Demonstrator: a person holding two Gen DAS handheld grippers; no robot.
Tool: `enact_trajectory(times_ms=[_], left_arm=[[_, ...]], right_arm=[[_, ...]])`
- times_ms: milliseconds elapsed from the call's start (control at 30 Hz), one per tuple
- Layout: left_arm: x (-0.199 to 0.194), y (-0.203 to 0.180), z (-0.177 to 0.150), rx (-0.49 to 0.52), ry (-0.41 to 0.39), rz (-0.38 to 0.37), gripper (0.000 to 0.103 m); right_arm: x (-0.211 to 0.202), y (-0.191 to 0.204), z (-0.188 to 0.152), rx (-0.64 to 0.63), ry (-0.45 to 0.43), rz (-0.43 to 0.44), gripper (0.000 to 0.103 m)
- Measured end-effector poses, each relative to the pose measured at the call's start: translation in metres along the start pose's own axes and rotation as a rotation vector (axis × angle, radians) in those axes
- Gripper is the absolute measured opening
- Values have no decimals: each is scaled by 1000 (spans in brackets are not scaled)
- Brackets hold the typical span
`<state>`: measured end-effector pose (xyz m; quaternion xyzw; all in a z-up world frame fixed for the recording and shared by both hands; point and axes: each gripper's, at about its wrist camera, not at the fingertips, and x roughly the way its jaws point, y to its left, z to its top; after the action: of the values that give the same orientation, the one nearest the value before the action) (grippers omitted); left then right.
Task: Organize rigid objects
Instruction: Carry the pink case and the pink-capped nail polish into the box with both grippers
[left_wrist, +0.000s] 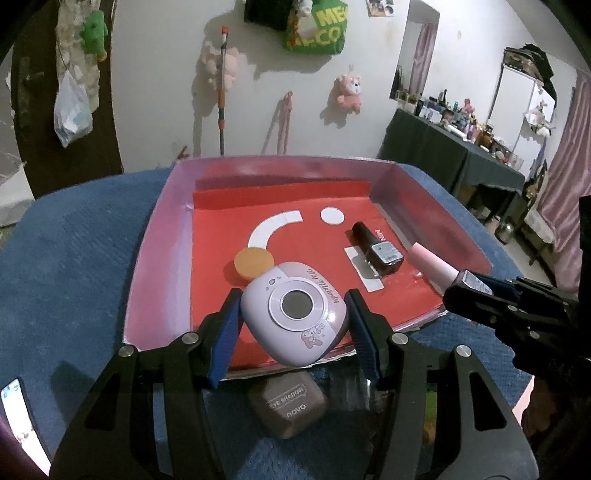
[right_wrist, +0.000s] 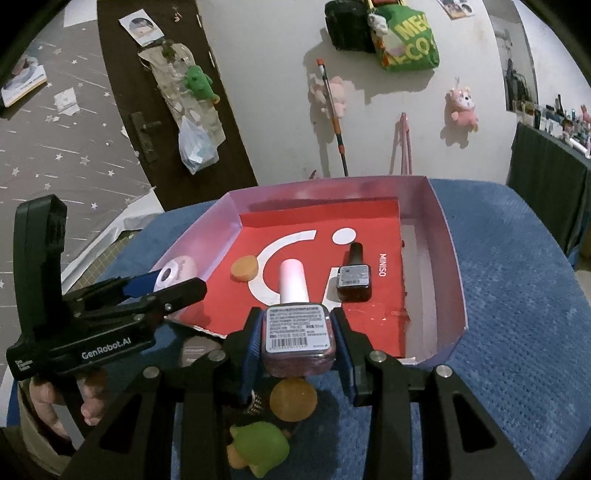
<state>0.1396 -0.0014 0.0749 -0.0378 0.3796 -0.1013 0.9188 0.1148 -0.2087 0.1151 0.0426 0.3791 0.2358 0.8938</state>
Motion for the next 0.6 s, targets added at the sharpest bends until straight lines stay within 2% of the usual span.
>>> enact_trajectory(times_ms=[600], left_arm=[[53, 26, -2, -60, 151, -34, 53]], right_arm=[[54, -3, 10, -5, 133, -24, 39]])
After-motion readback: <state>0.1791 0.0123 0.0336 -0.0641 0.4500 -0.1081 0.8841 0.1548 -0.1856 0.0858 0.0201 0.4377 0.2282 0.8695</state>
